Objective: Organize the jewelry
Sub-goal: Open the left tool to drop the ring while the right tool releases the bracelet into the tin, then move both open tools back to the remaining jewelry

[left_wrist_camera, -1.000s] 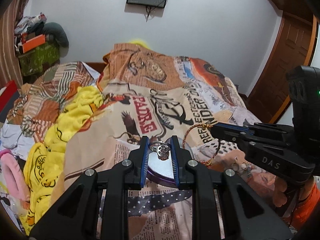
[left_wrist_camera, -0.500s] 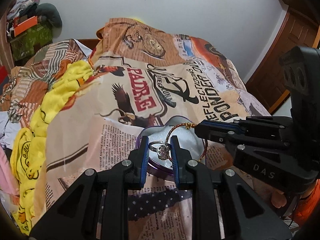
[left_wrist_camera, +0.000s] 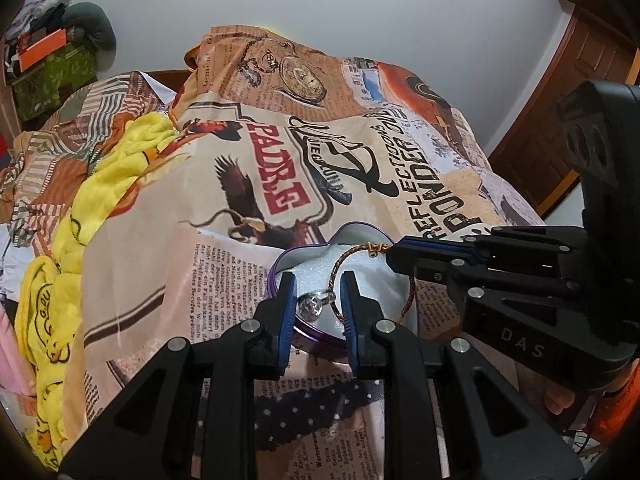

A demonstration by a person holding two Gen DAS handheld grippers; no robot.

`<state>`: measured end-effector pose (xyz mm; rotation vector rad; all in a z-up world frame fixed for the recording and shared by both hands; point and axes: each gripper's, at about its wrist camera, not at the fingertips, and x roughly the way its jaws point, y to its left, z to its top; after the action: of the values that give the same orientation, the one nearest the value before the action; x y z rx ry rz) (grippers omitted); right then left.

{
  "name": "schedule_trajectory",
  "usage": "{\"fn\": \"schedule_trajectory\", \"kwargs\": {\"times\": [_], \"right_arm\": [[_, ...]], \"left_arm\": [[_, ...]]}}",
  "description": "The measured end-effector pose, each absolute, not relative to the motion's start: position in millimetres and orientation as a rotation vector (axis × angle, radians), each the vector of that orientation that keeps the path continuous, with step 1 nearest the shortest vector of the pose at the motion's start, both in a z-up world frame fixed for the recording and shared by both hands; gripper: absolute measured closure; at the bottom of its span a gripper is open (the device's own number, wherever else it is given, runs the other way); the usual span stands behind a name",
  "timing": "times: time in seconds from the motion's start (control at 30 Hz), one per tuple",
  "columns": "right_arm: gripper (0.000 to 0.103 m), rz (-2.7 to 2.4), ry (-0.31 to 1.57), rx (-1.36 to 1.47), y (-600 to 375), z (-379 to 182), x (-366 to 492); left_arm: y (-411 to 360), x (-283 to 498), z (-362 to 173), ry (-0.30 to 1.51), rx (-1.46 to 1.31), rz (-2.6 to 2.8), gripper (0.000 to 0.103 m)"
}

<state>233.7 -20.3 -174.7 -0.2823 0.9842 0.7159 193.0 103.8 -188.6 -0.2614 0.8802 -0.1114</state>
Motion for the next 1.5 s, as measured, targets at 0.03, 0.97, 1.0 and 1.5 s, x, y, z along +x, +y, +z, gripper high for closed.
{"fn": "schedule_trajectory", "kwargs": {"times": [0.03,0.97,1.0,1.5], "right_arm": [[0.098,0.714,0.983,-0.285,-20,-174,233],[0.063,0.62,0.833,-0.33,-48,-133,204],[0.063,0.618,0.826,-0.327,-50,-131,202],[0.063,0.517,0.739,-0.264,-126,-103,189]], "left_arm": [[103,193,-188,0.879,-0.258,-0.113,0.083],[103,155,-143,0.808,-0.189,-0.009,0.055],[101,154,-141,0.806,-0.188,-0.011,0.055],[41,165,-121,0.784,-0.16,-0.119,0.051]]}}
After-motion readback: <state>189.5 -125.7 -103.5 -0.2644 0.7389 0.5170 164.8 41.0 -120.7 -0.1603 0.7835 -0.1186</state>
